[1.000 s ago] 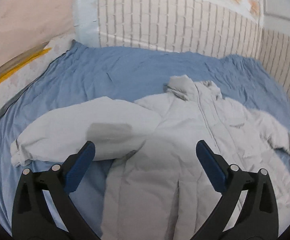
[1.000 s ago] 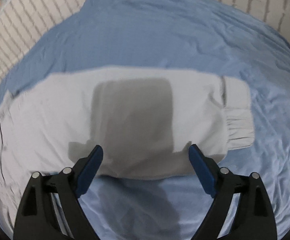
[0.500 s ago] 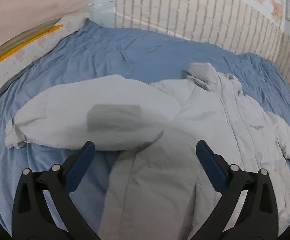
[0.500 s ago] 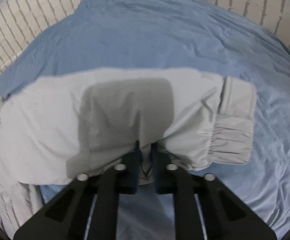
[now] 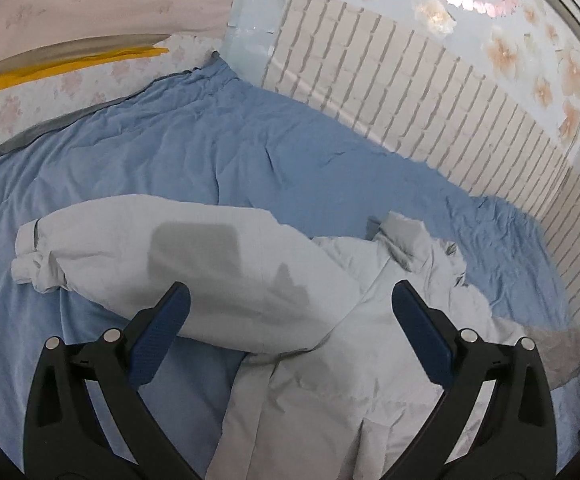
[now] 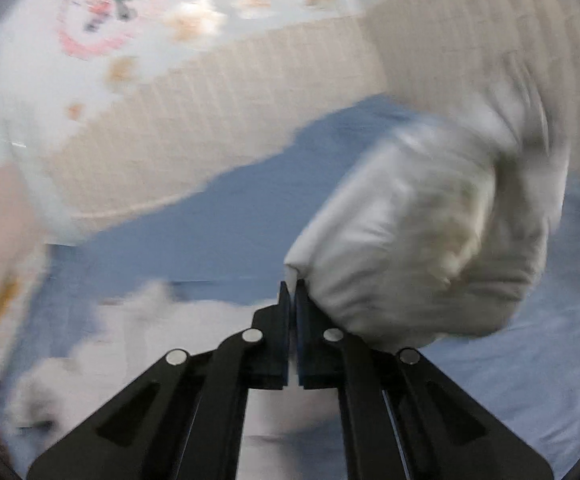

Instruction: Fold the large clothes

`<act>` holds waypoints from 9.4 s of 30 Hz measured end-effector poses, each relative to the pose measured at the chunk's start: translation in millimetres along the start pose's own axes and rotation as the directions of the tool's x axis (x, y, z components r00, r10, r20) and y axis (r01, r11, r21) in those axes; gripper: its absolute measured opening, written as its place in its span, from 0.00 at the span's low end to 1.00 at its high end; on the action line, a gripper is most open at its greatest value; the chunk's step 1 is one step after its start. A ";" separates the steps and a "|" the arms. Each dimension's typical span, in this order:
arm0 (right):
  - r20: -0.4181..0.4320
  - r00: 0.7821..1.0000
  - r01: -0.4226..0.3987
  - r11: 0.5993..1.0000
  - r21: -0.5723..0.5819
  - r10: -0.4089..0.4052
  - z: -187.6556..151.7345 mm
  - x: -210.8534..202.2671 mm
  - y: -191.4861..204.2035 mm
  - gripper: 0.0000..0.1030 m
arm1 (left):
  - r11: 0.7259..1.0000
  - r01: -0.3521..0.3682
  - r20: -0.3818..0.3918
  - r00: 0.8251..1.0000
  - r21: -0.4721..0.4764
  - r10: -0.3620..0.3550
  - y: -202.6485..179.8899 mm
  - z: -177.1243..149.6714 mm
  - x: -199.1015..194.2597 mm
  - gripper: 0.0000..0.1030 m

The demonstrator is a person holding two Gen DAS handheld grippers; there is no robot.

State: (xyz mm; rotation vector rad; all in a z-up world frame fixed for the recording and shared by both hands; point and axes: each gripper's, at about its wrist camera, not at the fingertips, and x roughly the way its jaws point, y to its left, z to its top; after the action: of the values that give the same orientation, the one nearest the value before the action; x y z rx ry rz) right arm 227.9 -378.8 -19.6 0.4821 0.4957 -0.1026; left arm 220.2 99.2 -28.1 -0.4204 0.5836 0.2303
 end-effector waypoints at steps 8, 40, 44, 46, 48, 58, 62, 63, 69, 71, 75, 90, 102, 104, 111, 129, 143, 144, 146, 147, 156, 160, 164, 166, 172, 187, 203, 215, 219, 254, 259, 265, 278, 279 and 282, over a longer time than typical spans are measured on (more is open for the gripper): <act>-0.264 0.843 -0.478 0.878 0.035 0.469 -70.7 49.0 108.1 0.01 | 0.989 0.069 0.065 0.996 -0.131 -0.061 13.5 8.8 -23.4 0.97; -0.168 0.986 0.001 0.993 -0.115 -0.020 -28.3 16.6 47.8 0.87 | 0.974 0.058 -0.148 0.989 0.217 -0.026 -84.9 -63.2 0.5 0.97; -0.141 0.985 0.064 0.968 -0.242 -0.100 -33.2 13.3 61.2 0.87 | 0.965 0.018 -0.136 0.991 0.261 0.018 -86.3 -64.7 4.1 0.97; -0.131 0.986 0.070 0.965 -0.254 -0.106 -32.3 8.3 64.1 0.87 | 0.968 0.014 -0.151 0.988 0.249 0.024 -84.6 -62.6 9.0 0.97; -0.124 0.988 0.063 0.969 -0.238 -0.094 -29.2 3.3 65.5 0.87 | 0.971 0.024 -0.174 0.985 0.239 0.018 -89.5 -58.8 15.4 0.97; -0.138 0.990 -0.013 0.993 -0.120 -0.004 -12.1 1.4 39.2 0.89 | 0.958 0.075 -0.283 0.959 0.277 0.007 -185.2 -84.4 73.1 0.97; -0.165 0.986 0.011 0.998 -0.069 -0.022 -10.3 14.9 17.7 0.89 | 0.942 0.025 -0.301 0.950 0.334 0.082 -229.2 -98.4 117.1 0.97; -0.164 0.986 0.014 0.998 -0.054 -0.023 -9.4 15.8 13.4 0.89 | 0.942 0.024 -0.313 0.946 0.334 0.087 -234.9 -99.4 124.7 0.97; -0.153 0.988 -0.010 1.000 0.015 0.012 2.0 7.8 -2.9 0.89 | 0.937 0.000 -0.395 0.907 0.350 0.148 -262.6 -111.5 185.7 0.97; -0.145 0.989 -0.007 1.000 -0.001 0.007 3.1 6.7 -1.0 0.89 | 0.952 0.027 -0.450 0.885 0.305 0.119 -262.2 -116.4 202.8 0.83; -0.165 0.986 0.028 0.999 -0.028 -0.032 -2.6 15.8 -2.8 0.89 | 0.939 0.045 -0.440 0.890 0.342 0.118 -270.3 -118.8 205.5 0.55; -0.147 0.985 0.063 0.982 -0.176 -0.089 -22.7 42.9 25.5 0.89 | 0.889 -0.150 -0.206 0.944 0.432 0.259 -180.6 -41.6 134.2 0.54; -0.231 0.959 0.067 0.924 -0.377 -0.163 -79.5 105.7 68.7 0.89 | 0.880 -0.248 -0.155 0.930 0.405 0.333 -164.3 -66.1 125.5 0.90; -0.281 0.948 0.042 0.933 -0.357 -0.151 -87.8 114.5 70.3 0.89 | 0.878 -0.275 -0.050 0.947 0.392 0.319 -178.0 -57.8 112.4 0.97; -0.367 0.889 0.092 0.893 -0.441 -0.273 -122.4 148.4 62.2 0.93 | 0.810 -0.176 -0.169 0.933 0.559 0.319 -225.3 -96.3 168.8 0.97; -0.374 0.896 0.072 0.912 -0.403 -0.237 -105.5 131.2 61.7 0.98 | 0.866 -0.067 -0.247 0.945 0.495 0.214 -200.0 -100.9 127.6 0.97; -0.177 0.982 0.027 0.976 -0.216 -0.067 -36.2 22.0 55.4 0.98 | 0.917 -0.400 -0.113 0.911 0.004 0.398 55.3 -31.9 69.0 0.96; -0.166 0.983 0.044 0.972 -0.231 -0.084 -35.1 16.4 52.5 0.98 | 0.905 -0.426 -0.109 0.900 -0.003 0.423 68.3 -29.9 75.0 0.95; -0.146 0.983 0.076 0.965 -0.249 -0.115 -30.0 10.9 45.9 0.98 | 0.882 -0.470 -0.124 0.875 0.007 0.468 82.7 -27.1 89.6 0.94; -0.139 0.982 0.091 0.961 -0.259 -0.131 -26.9 9.6 41.5 0.98 | 0.882 -0.471 -0.127 0.874 0.018 0.470 89.2 -24.7 96.7 0.93; -0.167 0.948 0.208 0.923 -0.324 -0.272 -25.0 36.0 17.7 0.98 | 0.847 -0.505 -0.126 0.841 0.165 0.526 138.8 -21.8 112.3 0.84; -0.183 0.947 0.181 0.909 -0.375 -0.264 -34.3 45.2 28.4 0.98 | 0.843 -0.516 -0.130 0.835 0.153 0.535 137.4 -15.1 122.3 0.22; -0.150 0.949 0.183 0.872 -0.454 -0.277 -38.6 42.8 43.2 0.98 | 0.879 -0.470 -0.095 0.874 0.084 0.477 132.3 1.0 102.5 0.02; -0.136 0.950 0.189 0.867 -0.462 -0.280 -37.7 39.6 45.3 0.98 | 0.892 -0.446 -0.053 0.891 0.072 0.450 122.9 12.2 87.1 0.01; -0.128 0.965 0.172 0.919 -0.354 -0.230 -23.8 26.9 34.8 0.98 | 0.944 -0.327 0.106 0.941 0.041 0.321 77.0 46.2 18.6 0.01; -0.109 0.984 0.104 0.957 -0.271 -0.138 -14.7 9.3 35.7 0.98 | 0.879 0.421 -0.114 0.907 0.223 -0.405 -174.4 -35.0 -42.4 0.19; -0.158 0.987 -0.017 0.976 -0.218 -0.018 -25.5 12.9 52.9 0.98 | 0.968 0.151 0.085 0.982 0.201 -0.171 -118.7 -4.7 -51.0 0.89; -0.395 0.912 -0.214 0.950 -0.225 0.112 -117.0 95.6 98.4 0.94 | 0.972 -0.060 -0.044 0.996 0.229 0.072 -70.0 -30.4 38.5 0.89; -0.497 0.861 -0.233 0.951 -0.202 0.106 -144.5 118.3 104.9 0.83 | 0.959 -0.098 -0.052 0.992 0.266 0.116 -76.3 -37.8 61.9 0.90; -0.115 0.990 0.030 0.930 -0.367 -0.077 -80.8 84.5 97.0 0.98 | 0.908 -0.081 0.014 0.996 0.411 0.082 -124.8 -45.4 83.7 0.97; -0.224 0.973 -0.033 0.935 -0.352 -0.050 -119.1 136.9 109.4 0.98 | 0.946 -0.041 -0.058 0.996 0.321 0.063 -114.7 -53.7 114.0 0.97; -0.340 0.937 -0.044 0.932 -0.360 -0.086 -148.6 176.4 111.4 0.99 | 0.972 -0.012 -0.182 0.982 0.235 0.056 -83.1 -65.5 148.9 0.97; -0.368 0.914 -0.001 0.907 -0.421 -0.169 -171.9 186.3 113.8 0.99 | 0.929 -0.111 -0.126 0.978 0.354 0.165 -96.2 -94.5 167.9 0.97; -0.369 0.914 -0.001 0.907 -0.422 -0.170 -172.6 187.8 114.0 0.99 | 0.930 -0.107 -0.129 0.978 0.352 0.162 -95.3 -94.4 167.8 0.97; -0.368 0.913 0.001 0.905 -0.426 -0.175 -174.8 188.1 113.8 0.99 | 0.929 -0.104 -0.135 0.978 0.355 0.161 -93.7 -95.1 171.2 0.97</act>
State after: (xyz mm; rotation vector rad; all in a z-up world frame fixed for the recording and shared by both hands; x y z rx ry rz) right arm 341.1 -192.6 -196.9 0.0495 0.9206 0.0176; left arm 343.9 -10.8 -168.6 -0.0568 0.7988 0.2186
